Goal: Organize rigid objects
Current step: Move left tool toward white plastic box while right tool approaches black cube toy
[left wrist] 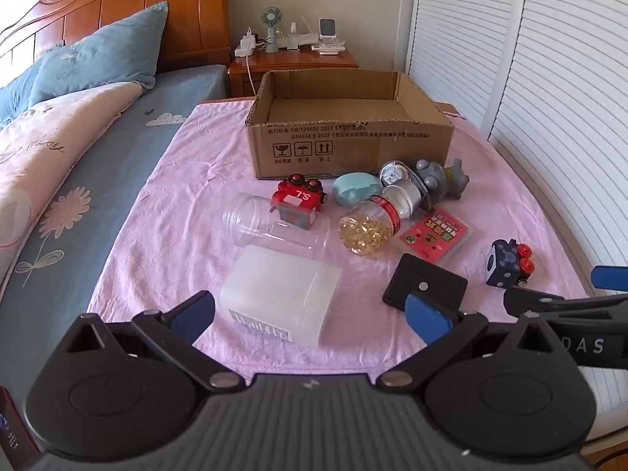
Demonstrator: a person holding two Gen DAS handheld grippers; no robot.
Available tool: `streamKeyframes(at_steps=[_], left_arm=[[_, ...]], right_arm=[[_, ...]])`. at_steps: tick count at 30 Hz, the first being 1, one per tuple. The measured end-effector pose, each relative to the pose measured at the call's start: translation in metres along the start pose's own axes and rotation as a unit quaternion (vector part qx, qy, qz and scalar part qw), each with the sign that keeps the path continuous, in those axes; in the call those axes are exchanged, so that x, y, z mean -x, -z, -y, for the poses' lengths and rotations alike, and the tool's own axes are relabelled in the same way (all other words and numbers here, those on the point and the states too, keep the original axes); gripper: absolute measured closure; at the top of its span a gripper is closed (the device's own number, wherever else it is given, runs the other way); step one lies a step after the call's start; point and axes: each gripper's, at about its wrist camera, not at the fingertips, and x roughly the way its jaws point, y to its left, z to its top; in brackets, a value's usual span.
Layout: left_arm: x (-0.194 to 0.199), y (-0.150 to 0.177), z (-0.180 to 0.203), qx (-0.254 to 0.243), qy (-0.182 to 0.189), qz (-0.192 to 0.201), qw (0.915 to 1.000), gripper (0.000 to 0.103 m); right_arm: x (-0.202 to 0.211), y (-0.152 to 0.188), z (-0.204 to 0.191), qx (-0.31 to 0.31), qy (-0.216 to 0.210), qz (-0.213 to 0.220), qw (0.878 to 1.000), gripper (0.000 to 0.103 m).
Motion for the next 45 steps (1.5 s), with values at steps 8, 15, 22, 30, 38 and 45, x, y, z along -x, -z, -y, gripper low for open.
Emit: streamKeyframes(at_steps=[8, 15, 22, 30, 38, 45], left_arm=[[0.002, 0.0, 0.001, 0.002, 0.002, 0.005, 1.0, 0.001], [0.003, 0.001, 0.001, 0.003, 0.007, 0.006, 1.0, 0.001], [0.004, 0.001, 0.0, 0.004, 0.009, 0.007, 0.9999, 0.001], [0.005, 0.0, -0.001, 0.005, 0.008, 0.011, 0.9999, 0.001], [0.007, 0.0, -0.001, 0.003, 0.008, 0.013, 0.9999, 0.001], [0.008, 0.0, 0.0, 0.006, 0.009, 0.012, 0.9999, 0.001]], right_arm=[[0.0, 0.0, 0.0, 0.002, 0.003, -0.001, 1.0, 0.0], [-0.004, -0.001, 0.002, 0.002, 0.006, 0.0, 1.0, 0.0], [0.0, 0.0, 0.001, 0.001, 0.005, 0.001, 1.0, 0.0], [0.002, 0.0, 0.001, 0.001, 0.006, 0.005, 1.0, 0.0], [0.002, 0.0, 0.001, 0.001, 0.007, 0.007, 1.0, 0.0], [0.004, 0.0, 0.0, 0.003, 0.008, 0.007, 1.0, 0.0]])
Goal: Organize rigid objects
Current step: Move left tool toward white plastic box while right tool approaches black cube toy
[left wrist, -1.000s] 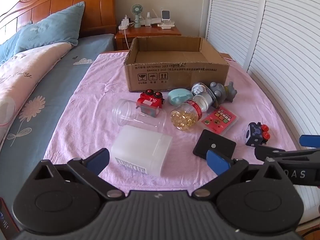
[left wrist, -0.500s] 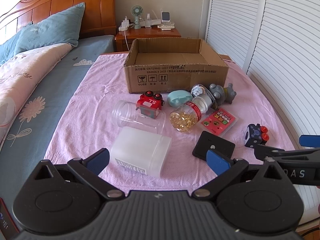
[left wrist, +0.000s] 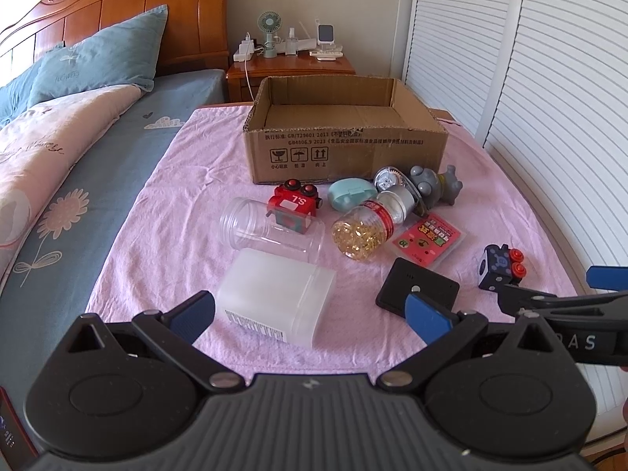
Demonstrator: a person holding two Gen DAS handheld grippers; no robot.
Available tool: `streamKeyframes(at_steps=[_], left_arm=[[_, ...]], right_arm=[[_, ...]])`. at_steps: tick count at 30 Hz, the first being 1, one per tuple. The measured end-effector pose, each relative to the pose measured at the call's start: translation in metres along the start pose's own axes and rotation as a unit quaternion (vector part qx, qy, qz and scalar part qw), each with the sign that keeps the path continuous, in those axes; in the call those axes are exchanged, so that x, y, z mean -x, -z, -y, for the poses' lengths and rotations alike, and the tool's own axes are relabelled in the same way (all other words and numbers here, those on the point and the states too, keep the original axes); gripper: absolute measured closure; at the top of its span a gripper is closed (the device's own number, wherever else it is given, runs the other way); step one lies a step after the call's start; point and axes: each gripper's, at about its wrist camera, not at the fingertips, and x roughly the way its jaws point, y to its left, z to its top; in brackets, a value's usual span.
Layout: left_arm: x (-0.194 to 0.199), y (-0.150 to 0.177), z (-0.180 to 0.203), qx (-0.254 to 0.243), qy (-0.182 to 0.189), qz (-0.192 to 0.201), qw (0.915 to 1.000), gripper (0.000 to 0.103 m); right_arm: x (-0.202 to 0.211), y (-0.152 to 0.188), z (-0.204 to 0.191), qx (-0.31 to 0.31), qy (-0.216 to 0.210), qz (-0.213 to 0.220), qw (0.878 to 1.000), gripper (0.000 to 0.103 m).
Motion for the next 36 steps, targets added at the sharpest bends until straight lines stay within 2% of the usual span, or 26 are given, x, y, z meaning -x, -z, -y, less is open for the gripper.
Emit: streamKeyframes(at_steps=[36], left_arm=[[0.0012, -0.0021, -0.0015, 0.006, 0.004, 0.002, 1.0, 0.001]], right_arm=[[0.0001, -0.0019, 0.0003, 0.0, -0.002, 0.003, 1.0, 0.0]])
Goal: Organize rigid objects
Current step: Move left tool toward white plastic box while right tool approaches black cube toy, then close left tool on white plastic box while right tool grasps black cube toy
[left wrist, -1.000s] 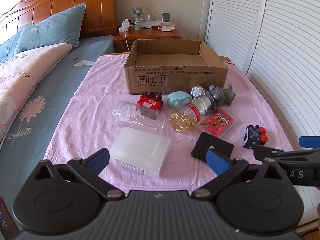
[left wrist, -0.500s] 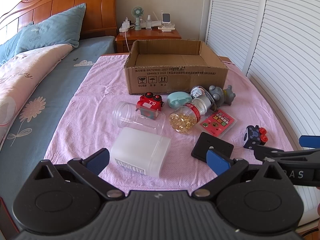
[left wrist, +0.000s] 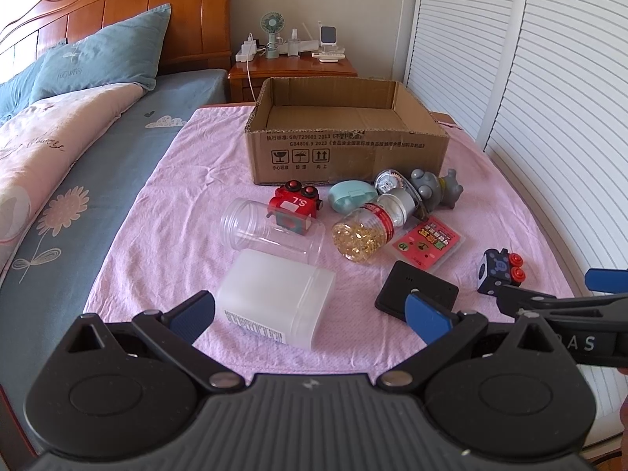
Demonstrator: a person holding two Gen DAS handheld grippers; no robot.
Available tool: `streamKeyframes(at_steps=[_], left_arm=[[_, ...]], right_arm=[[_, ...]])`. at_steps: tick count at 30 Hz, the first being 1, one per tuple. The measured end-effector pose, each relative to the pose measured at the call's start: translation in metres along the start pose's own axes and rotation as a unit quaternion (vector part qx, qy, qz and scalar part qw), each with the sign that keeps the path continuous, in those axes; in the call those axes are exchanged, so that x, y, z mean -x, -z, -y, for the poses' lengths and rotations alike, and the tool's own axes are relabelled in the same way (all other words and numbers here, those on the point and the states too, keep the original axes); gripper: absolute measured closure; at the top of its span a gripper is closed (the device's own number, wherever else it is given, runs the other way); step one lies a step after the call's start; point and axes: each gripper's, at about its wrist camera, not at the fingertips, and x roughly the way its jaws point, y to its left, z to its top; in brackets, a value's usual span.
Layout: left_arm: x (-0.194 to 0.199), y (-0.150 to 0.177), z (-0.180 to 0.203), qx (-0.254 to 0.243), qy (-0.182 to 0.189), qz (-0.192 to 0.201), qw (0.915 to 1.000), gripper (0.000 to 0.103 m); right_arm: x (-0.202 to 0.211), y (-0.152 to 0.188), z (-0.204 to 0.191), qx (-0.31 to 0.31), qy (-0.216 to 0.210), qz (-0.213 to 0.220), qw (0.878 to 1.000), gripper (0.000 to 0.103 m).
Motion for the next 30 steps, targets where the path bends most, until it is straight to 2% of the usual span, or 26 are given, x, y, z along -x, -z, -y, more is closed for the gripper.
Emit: streamKeyframes(at_steps=[11, 20, 28, 30], left_arm=[[-0.008, -0.002, -0.011, -0.008, 0.014, 0.001, 0.9999, 0.001], [-0.038, 0.0, -0.028, -0.036, 0.034, -0.027, 0.9984, 0.001], [-0.063, 0.007, -0.028, -0.069, 0.046, -0.044, 0.9956, 0.001], [-0.068, 0.009, -0.028, -0.075, 0.039, -0.041, 0.9956, 0.001]], right_arm=[[-0.004, -0.004, 0.001, 0.01, -0.011, 0.007, 1.0, 0.0], [-0.017, -0.002, 0.013, 0.017, -0.054, 0.018, 0.998, 0.0], [-0.043, 0.008, 0.025, 0.029, -0.067, 0.001, 0.997, 0.0], [-0.05, 0.011, 0.027, 0.032, -0.063, -0.003, 0.997, 0.0]])
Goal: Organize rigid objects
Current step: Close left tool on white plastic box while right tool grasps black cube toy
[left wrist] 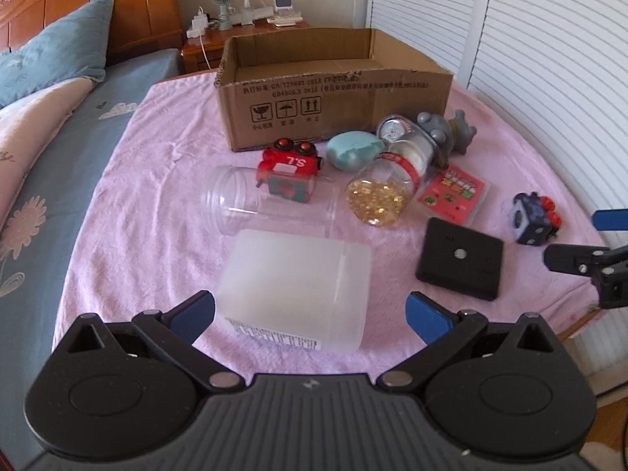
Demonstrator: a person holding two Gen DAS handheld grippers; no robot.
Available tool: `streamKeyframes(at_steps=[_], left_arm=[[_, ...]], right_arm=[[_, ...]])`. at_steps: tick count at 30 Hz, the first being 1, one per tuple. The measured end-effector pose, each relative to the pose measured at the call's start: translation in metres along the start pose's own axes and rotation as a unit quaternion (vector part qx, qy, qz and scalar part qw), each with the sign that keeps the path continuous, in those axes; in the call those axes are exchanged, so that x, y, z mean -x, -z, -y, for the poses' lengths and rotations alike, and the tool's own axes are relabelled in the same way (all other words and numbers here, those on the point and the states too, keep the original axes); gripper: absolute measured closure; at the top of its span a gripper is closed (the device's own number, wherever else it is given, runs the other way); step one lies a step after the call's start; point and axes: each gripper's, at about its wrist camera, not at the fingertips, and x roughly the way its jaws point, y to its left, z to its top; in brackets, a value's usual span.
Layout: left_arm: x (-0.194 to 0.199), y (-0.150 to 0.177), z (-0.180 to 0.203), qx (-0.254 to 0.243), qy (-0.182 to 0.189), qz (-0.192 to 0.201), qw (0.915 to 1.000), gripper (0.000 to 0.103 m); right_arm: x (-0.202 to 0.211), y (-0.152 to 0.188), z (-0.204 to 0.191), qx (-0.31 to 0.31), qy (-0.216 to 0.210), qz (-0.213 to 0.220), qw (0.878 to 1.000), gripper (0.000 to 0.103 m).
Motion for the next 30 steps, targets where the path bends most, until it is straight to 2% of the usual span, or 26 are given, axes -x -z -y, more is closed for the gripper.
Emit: streamKeyframes(at_steps=[8, 13, 22, 30], left_arm=[[-0.01, -0.001, 0.0, -0.019, -0.025, 0.015, 0.9994, 0.001], [-0.006, 0.004, -0.011, -0.007, -0.007, 0.013, 0.9999, 0.001], [-0.002, 0.012, -0.016, -0.069, -0.014, 0.006, 0.9975, 0.0], [-0.02, -0.002, -0.016, -0.081, -0.02, 0.012, 0.9965, 0.001]], right_arm=[[-0.019, 0.004, 0.02, -0.012, 0.006, -0.013, 1.0, 0.0], [-0.03, 0.005, 0.023, 0.007, 0.014, -0.022, 1.0, 0.0], [-0.044, 0.006, 0.022, 0.023, 0.004, -0.03, 0.999, 0.0], [-0.047, 0.003, 0.025, 0.021, 0.006, -0.03, 0.999, 0.0]])
